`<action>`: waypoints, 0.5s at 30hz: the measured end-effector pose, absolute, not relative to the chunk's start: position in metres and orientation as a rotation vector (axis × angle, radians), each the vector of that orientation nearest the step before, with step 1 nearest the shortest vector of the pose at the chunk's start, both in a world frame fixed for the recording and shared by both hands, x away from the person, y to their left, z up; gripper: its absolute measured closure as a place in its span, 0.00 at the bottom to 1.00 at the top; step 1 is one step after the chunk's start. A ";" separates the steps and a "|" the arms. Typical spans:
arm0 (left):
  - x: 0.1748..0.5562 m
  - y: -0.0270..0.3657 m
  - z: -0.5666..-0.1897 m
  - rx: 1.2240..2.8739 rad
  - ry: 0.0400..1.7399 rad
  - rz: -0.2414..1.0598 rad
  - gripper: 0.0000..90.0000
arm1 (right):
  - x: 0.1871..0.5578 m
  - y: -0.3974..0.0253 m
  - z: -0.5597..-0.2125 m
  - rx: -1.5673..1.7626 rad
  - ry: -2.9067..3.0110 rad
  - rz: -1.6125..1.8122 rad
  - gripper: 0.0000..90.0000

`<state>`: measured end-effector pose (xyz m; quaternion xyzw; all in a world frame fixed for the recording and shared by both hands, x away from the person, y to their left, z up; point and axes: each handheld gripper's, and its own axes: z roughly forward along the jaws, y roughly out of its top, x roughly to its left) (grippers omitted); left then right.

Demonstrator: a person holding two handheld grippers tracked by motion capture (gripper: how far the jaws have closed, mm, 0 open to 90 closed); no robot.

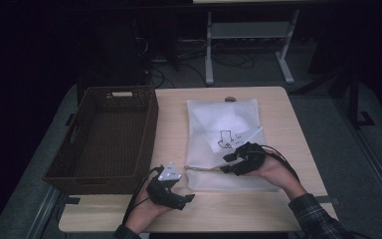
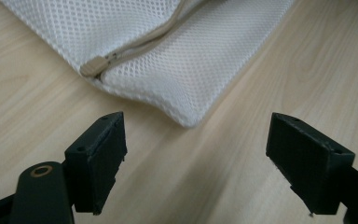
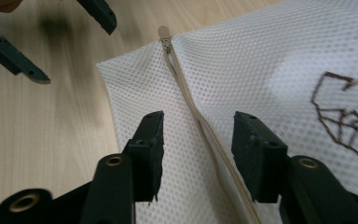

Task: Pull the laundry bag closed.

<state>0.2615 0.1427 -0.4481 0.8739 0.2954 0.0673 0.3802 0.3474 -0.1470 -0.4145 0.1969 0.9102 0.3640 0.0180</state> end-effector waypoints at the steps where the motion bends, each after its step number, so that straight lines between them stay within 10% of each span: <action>1: 0.260 0.144 -0.449 2.224 0.764 0.173 0.22 | 0.349 -0.143 -0.415 0.606 2.838 1.124 0.61; 15: 0.256 0.149 -0.454 2.241 0.768 0.142 0.19 | 0.363 -0.084 -0.421 0.447 2.879 1.164 0.73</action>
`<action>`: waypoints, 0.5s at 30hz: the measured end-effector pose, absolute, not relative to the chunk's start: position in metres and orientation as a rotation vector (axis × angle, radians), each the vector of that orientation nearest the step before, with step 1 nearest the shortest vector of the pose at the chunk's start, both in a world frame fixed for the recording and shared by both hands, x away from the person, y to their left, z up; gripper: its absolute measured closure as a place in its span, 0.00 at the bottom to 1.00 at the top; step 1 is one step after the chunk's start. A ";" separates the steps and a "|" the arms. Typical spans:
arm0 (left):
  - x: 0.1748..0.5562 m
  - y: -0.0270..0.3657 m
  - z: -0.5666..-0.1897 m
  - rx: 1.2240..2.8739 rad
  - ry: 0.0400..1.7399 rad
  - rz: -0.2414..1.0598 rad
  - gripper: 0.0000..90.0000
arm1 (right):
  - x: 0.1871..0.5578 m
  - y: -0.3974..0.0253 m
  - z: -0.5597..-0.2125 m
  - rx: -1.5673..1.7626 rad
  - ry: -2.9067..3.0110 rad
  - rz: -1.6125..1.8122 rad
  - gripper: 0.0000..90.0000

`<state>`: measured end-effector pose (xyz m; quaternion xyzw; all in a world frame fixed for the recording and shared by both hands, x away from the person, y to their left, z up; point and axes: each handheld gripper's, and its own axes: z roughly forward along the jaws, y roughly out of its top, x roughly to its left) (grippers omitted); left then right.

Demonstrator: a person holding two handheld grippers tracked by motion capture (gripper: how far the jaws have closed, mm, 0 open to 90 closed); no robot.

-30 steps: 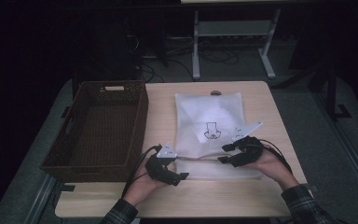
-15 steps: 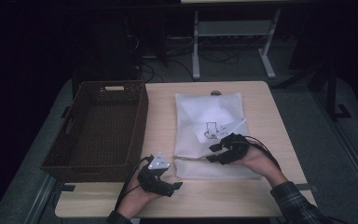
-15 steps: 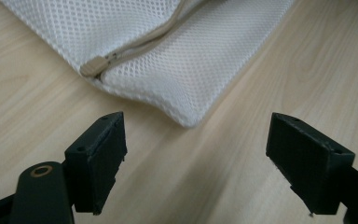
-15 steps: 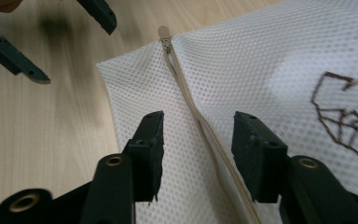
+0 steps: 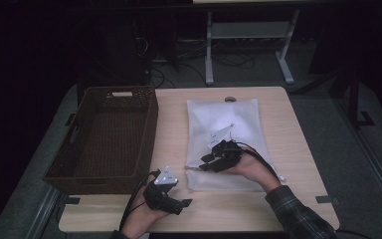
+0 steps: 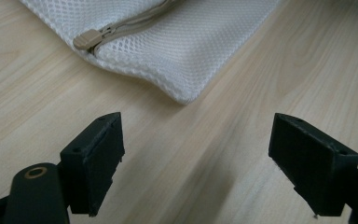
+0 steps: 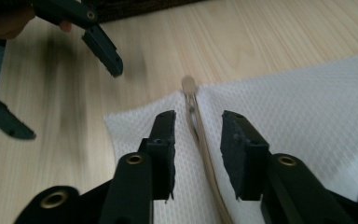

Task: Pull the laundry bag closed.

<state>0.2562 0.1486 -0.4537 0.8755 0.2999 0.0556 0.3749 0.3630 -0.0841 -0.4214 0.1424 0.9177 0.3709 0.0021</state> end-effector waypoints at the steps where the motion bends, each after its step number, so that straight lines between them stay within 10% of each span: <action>1: 0.256 0.149 -0.454 2.244 0.766 0.148 0.19 | 0.364 -0.081 -0.422 0.434 2.879 1.168 0.73; 15: 0.257 0.151 -0.452 2.241 0.767 0.148 0.19 | 0.379 -0.030 -0.433 0.360 2.943 1.108 0.77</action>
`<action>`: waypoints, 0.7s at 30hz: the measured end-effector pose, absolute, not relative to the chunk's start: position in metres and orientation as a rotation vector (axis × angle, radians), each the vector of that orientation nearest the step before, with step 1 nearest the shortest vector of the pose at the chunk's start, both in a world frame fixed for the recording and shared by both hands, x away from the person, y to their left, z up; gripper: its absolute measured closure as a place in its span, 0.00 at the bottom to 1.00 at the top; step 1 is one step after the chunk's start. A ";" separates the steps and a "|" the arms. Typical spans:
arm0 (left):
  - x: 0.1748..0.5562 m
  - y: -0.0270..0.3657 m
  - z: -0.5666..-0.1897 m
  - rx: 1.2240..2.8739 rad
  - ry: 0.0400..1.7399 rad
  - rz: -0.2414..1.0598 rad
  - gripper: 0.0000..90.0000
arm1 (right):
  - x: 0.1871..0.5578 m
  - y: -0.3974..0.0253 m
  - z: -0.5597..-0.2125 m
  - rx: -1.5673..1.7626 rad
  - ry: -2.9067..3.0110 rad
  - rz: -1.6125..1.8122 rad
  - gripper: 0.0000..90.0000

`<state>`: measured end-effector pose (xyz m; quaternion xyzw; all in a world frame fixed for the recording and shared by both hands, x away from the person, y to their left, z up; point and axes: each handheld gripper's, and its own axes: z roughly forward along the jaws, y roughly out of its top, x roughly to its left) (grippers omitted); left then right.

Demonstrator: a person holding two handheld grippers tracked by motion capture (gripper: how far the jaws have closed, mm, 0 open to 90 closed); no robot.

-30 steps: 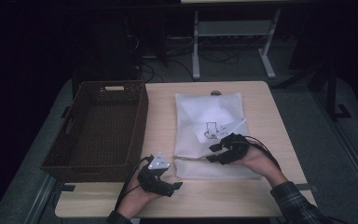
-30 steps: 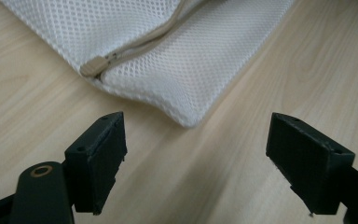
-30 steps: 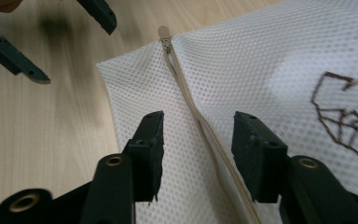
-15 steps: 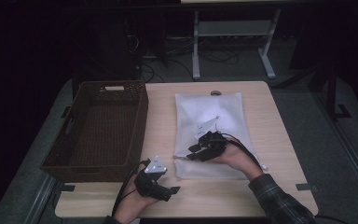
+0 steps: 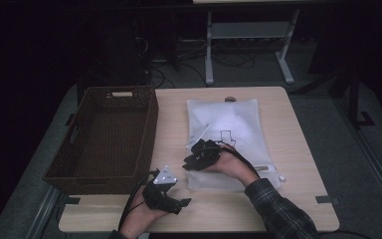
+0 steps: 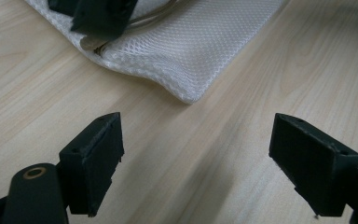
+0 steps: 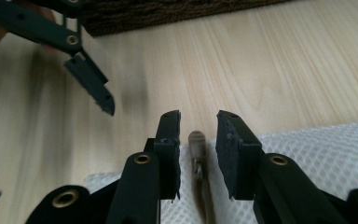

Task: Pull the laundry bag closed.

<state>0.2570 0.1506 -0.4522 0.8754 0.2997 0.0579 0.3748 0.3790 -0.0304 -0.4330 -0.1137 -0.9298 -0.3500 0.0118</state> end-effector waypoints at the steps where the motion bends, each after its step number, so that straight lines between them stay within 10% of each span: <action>1: 0.257 0.151 -0.452 2.241 0.767 0.149 0.19 | 0.380 -0.028 -0.434 -0.358 -2.901 -1.084 0.77; 21: 0.257 0.151 -0.452 2.249 0.769 0.153 0.19 | 0.378 -0.037 -0.429 -0.362 -2.905 -1.089 0.88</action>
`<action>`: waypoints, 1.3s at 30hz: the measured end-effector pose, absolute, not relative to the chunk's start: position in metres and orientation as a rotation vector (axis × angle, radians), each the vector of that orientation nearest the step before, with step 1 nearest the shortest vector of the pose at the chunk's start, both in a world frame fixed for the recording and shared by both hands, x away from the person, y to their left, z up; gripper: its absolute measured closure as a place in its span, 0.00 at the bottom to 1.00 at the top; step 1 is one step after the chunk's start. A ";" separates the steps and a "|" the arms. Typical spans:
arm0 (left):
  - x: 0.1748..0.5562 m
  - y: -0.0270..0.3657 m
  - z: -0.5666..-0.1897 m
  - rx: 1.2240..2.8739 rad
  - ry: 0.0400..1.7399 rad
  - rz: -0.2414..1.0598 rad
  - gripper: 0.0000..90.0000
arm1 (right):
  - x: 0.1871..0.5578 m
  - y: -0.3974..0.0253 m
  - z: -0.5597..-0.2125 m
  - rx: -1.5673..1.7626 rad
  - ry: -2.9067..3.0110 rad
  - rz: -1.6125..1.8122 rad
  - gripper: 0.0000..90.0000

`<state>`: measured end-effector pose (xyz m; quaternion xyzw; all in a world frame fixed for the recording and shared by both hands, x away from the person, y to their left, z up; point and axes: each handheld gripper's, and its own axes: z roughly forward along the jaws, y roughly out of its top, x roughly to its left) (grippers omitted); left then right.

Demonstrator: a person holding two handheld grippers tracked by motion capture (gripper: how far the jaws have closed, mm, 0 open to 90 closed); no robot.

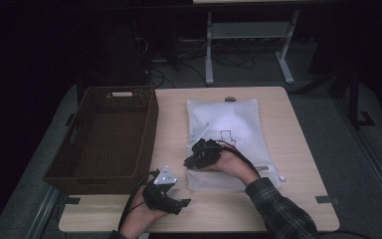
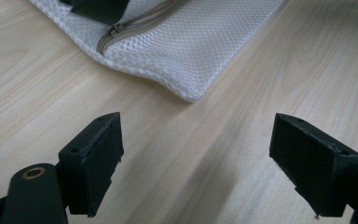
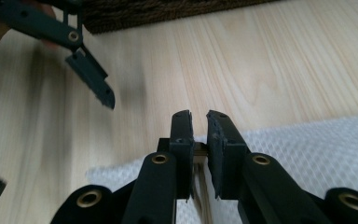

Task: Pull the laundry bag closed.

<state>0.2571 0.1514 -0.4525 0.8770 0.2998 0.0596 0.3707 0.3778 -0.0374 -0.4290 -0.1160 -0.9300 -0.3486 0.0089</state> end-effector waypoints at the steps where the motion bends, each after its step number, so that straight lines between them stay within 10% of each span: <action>1: 0.257 0.151 -0.452 2.249 0.770 0.152 0.19 | 0.377 -0.040 -0.429 -0.361 -2.906 -1.091 0.88; 26: 0.258 0.152 -0.453 2.260 0.782 0.161 0.19 | 0.372 -0.091 -0.458 -0.387 -2.978 -1.020 0.65; 39: 0.260 0.150 -0.453 2.260 0.797 0.167 0.19 | 0.364 -0.096 -0.465 -0.418 -3.014 -1.117 0.90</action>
